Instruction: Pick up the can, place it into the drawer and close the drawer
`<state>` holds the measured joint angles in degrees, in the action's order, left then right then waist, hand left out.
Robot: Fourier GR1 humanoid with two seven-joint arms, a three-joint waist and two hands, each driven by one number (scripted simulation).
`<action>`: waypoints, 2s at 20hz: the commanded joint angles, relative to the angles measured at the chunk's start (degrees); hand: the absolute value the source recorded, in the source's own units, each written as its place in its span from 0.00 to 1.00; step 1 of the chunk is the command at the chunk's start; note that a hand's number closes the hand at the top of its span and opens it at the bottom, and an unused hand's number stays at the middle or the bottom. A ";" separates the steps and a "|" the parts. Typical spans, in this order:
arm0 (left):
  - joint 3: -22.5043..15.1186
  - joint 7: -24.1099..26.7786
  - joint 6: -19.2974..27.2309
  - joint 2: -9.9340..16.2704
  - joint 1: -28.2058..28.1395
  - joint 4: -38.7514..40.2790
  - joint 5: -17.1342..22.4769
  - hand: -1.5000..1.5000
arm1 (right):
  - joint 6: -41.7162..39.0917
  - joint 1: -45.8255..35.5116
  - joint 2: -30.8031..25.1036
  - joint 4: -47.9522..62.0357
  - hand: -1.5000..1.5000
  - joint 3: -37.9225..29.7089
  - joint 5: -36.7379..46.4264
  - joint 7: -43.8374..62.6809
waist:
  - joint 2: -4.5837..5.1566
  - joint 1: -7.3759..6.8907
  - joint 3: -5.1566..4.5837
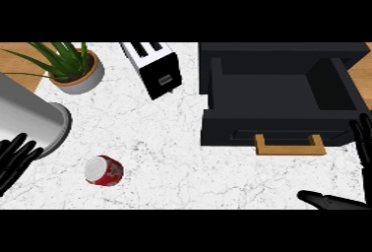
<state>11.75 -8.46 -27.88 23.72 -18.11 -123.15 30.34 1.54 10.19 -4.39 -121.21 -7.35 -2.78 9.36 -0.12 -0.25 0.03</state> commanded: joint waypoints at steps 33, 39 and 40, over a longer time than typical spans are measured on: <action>1.31 -18.44 1.40 -7.76 5.87 9.44 11.35 0.00 | -21.06 12.98 -3.75 -1.35 0.00 -21.59 -19.10 -4.02 | 0.13 0.63 -0.05; 2.37 -17.06 0.19 -9.07 7.04 11.54 7.19 0.00 | -24.91 18.67 -0.17 -5.92 0.00 -25.41 -22.83 -3.59 | 0.03 0.65 -0.04; -0.88 -13.41 -1.16 -12.13 8.42 15.39 1.04 0.00 | -25.05 15.59 -0.20 -1.50 0.00 -24.19 -19.77 -6.05 | 0.10 0.61 -0.04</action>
<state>13.25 -25.01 -27.69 14.78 -11.41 -112.18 37.89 -21.43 25.60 -5.60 -123.71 -31.01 -22.87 4.31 -0.05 0.34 -0.01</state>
